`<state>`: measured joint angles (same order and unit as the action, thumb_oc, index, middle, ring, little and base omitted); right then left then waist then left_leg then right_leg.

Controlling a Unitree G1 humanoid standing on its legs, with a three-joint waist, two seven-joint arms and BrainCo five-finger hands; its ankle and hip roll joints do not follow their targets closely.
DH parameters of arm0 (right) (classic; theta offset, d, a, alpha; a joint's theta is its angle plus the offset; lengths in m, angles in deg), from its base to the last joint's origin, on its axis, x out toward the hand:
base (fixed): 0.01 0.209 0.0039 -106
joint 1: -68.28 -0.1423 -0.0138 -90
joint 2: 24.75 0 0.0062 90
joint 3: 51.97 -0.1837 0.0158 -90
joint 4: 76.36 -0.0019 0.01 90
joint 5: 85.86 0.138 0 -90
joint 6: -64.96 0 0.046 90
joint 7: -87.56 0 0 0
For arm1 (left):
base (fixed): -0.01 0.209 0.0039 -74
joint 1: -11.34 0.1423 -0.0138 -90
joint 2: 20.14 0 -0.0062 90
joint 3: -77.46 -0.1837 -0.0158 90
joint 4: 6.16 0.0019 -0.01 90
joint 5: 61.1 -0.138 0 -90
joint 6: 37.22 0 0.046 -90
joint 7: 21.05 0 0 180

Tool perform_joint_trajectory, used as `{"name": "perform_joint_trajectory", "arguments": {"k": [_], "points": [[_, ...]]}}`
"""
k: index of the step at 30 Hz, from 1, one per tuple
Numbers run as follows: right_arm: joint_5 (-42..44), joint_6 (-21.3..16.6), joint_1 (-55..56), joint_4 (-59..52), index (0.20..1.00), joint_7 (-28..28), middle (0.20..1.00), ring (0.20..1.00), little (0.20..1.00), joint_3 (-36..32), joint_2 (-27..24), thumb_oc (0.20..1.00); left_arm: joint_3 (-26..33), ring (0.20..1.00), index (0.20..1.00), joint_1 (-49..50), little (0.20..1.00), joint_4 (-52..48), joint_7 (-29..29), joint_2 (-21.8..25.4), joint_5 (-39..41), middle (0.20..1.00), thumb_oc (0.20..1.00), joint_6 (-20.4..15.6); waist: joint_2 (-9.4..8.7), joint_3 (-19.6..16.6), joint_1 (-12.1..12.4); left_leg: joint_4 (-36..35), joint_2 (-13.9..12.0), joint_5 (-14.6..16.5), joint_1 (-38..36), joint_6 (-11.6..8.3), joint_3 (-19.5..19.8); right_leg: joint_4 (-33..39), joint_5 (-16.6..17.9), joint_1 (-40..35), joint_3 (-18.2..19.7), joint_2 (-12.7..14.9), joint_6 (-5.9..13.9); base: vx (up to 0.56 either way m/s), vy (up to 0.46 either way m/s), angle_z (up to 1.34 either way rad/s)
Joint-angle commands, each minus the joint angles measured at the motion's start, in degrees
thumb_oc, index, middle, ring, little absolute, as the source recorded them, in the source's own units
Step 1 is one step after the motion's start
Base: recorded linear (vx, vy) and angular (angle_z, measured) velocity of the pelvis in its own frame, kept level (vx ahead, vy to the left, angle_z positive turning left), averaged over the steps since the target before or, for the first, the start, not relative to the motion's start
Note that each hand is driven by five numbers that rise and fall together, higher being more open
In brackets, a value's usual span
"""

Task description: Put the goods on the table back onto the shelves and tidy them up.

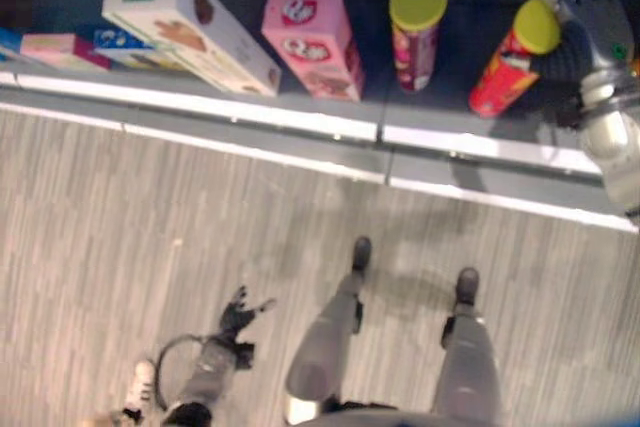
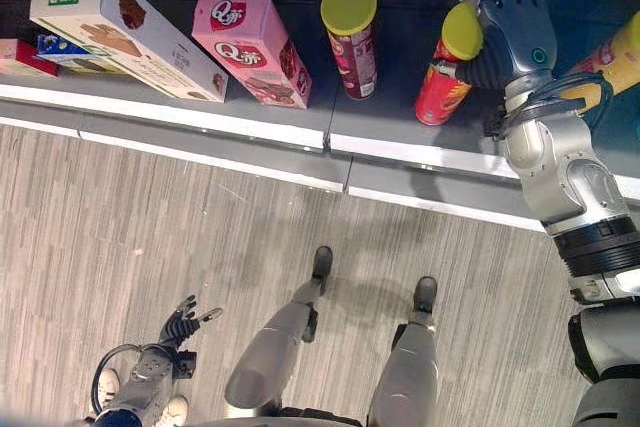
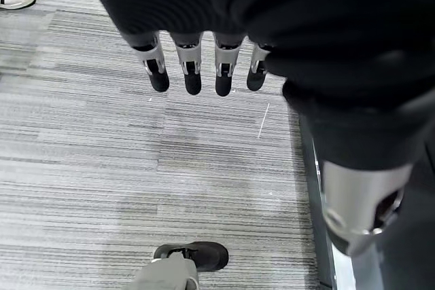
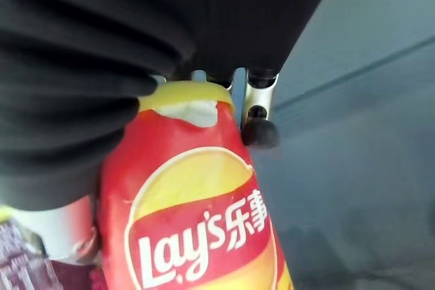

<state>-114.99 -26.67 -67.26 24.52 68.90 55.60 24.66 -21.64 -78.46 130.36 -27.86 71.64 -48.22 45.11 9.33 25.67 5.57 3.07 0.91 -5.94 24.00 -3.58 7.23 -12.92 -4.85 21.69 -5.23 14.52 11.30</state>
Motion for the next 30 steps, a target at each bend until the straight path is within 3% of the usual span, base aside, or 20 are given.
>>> {"name": "perform_joint_trajectory", "arguments": {"k": [1, 30], "points": [[-0.51, -0.19, -6.78, -1.36, 0.2, -2.97, 0.2, 0.2, 0.2, 1.54, -2.59, 0.2, -1.0, 1.0, 1.0, -0.42, 1.0, -0.8, -1.56, 3.51, 2.17, 1.0, 1.0, -0.99, -1.73, -0.17, 0.55, 4.03, -1.4, 7.11, 0.55, -2.53, -3.54, 3.39, 4.24, 0.75, 3.79, -0.33, -1.37, 0.0, 0.0, 0.0], [-5.26, 1.27, -8.8, 2.26, 0.2, -4.71, 0.2, 0.2, 0.2, 4.88, -3.69, 0.2, -0.8, 1.0, 1.0, -0.89, 1.0, 0.0, -2.3, 2.44, 2.31, 1.0, 1.0, -1.21, -1.52, -0.2, 0.45, 3.82, -1.39, 7.14, 0.95, -2.65, -3.79, 3.15, 3.87, 1.34, 4.07, -0.48, -1.28, 0.0, 0.0, 0.0]]}}
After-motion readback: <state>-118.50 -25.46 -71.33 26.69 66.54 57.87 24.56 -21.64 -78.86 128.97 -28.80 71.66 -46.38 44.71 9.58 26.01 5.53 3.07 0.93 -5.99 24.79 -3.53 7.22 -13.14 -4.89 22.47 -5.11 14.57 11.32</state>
